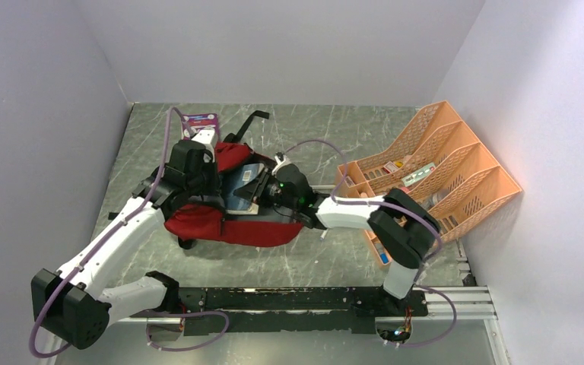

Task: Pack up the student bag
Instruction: Place the book in the student bag.

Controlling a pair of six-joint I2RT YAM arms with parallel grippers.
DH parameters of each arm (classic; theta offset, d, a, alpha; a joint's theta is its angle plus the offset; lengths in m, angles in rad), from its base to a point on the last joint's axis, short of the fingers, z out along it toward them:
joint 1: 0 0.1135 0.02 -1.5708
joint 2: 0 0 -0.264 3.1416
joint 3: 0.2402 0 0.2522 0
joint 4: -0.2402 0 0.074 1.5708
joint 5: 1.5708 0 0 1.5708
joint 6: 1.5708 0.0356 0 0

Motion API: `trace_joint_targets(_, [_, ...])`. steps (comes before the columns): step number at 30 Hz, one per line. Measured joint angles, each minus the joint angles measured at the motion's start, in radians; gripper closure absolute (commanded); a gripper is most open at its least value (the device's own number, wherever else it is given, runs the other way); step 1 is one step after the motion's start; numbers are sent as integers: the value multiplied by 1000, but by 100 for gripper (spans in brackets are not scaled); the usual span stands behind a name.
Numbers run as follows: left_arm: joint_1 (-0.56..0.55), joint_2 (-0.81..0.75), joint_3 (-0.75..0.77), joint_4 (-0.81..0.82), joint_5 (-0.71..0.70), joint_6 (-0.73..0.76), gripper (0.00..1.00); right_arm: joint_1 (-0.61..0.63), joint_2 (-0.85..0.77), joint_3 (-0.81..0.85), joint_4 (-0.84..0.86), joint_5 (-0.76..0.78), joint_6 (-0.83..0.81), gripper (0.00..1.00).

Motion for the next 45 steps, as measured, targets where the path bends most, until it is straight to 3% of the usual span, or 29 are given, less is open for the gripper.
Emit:
trace_joint_targets(17, [0, 0, 37, -14, 15, -23, 95, 16, 351, 193, 217, -21, 29, 100])
trace_joint_targets(23, [0, 4, 37, -29, 16, -40, 95, 19, 428, 243, 230, -16, 40, 93])
trace_joint_targets(27, [0, 6, 37, -42, 13, -47, 95, 19, 480, 309, 212, -18, 34, 79])
trace_joint_targets(34, [0, 5, 36, -60, -26, -58, 95, 16, 492, 333, 139, 10, 0, 39])
trace_joint_targets(40, [0, -6, 29, -74, -70, -70, 95, -5, 423, 284, 20, 21, -56, 26])
trace_joint_targets(45, [0, -5, 24, -76, -95, -73, 95, -7, 258, 220, -118, 47, -142, 17])
